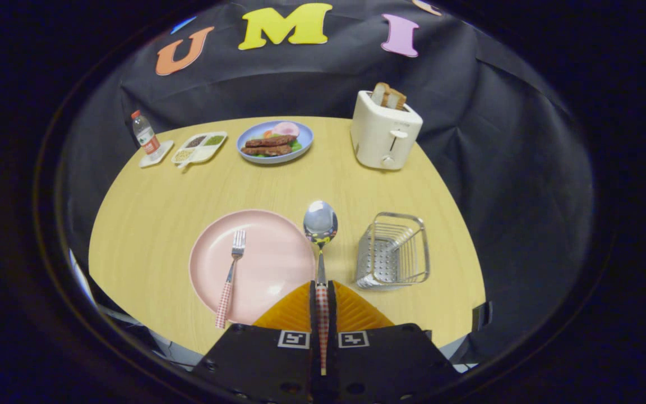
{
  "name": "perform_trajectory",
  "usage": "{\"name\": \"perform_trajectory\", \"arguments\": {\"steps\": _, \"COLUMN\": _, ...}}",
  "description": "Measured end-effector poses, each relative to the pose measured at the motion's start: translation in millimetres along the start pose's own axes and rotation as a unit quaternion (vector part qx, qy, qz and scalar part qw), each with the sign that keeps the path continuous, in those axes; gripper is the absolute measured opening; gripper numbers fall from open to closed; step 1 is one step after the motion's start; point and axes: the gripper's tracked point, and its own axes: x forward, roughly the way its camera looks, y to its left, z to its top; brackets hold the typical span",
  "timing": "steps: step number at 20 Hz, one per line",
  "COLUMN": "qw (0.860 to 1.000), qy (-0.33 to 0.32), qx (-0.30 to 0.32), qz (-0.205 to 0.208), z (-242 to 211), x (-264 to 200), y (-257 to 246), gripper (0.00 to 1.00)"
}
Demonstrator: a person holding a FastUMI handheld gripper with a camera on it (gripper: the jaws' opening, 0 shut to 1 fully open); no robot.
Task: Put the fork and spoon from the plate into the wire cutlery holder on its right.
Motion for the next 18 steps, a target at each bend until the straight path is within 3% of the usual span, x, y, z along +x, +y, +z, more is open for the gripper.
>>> {"name": "perform_trajectory", "arguments": {"steps": 6, "qw": 1.000, "qy": 0.010, "qx": 0.003, "qz": -0.005, "z": 11, "x": -48, "y": -53, "gripper": 0.04}}
{"name": "perform_trajectory", "arguments": {"steps": 9, "qw": 0.999, "qy": 0.039, "qx": -0.001, "qz": 0.016, "z": 11, "x": -57, "y": -79, "gripper": 0.04}}
{"name": "perform_trajectory", "arguments": {"steps": 13, "qw": 0.996, "qy": 0.075, "qx": -0.023, "qz": 0.030, "z": 15, "x": -44, "y": -116, "gripper": 0.04}}
{"name": "perform_trajectory", "arguments": {"steps": 18, "qw": 0.988, "qy": 0.130, "qx": -0.054, "qz": 0.066, "z": 14, "x": -21, "y": -124, "gripper": 0.04}}
